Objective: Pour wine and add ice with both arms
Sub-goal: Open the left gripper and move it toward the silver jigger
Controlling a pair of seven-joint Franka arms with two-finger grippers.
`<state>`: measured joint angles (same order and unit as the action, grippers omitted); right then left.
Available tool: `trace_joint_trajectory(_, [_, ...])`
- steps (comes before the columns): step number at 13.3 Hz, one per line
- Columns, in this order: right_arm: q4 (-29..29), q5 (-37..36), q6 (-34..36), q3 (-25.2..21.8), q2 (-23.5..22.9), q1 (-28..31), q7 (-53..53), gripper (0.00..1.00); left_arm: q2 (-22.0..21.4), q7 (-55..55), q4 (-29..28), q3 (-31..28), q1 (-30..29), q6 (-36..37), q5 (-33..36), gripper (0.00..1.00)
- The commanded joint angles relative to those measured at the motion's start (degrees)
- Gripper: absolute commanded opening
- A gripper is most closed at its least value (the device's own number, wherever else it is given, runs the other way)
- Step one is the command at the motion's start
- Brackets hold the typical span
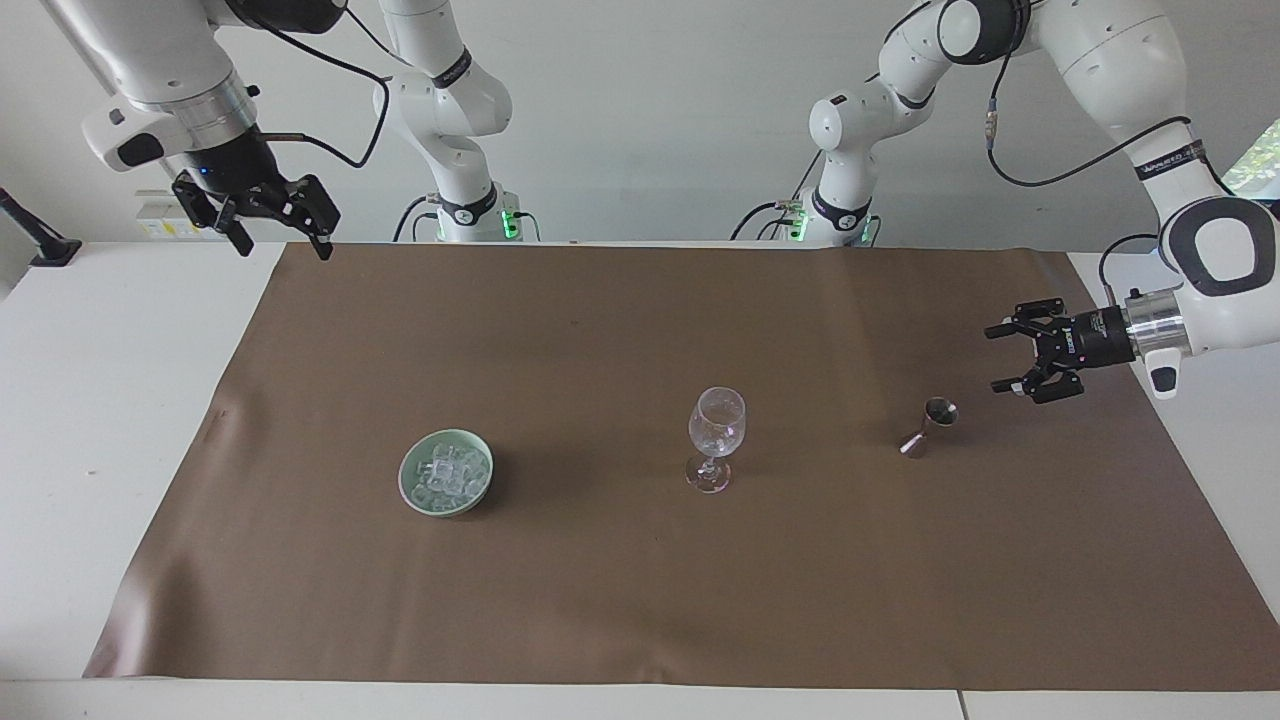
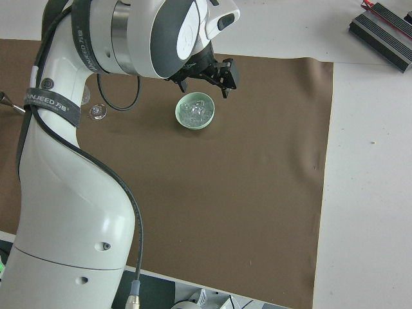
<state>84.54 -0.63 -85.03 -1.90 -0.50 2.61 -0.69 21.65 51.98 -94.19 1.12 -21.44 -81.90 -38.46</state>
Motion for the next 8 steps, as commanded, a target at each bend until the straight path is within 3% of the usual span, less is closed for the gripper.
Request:
trace_joint_trajectory(1, [0.9,1.0,0.0,0.1,0.9,0.1,1.0,1.00,3.0,1.8,0.0,1.0,-2.2,-1.7,-4.0,1.00])
trace_joint_trajectory(3, [0.9,1.0,0.0,0.1,0.9,0.1,1.0,1.00,6.3,2.0,0.3,1.1,-3.5,-1.9,-6.0,1.00])
trace_joint_trajectory(8, [0.9,1.0,0.0,0.1,0.9,0.1,1.0,1.00,9.0,1.9,-0.5,1.3,-5.0,-3.7,-11.5,1.00])
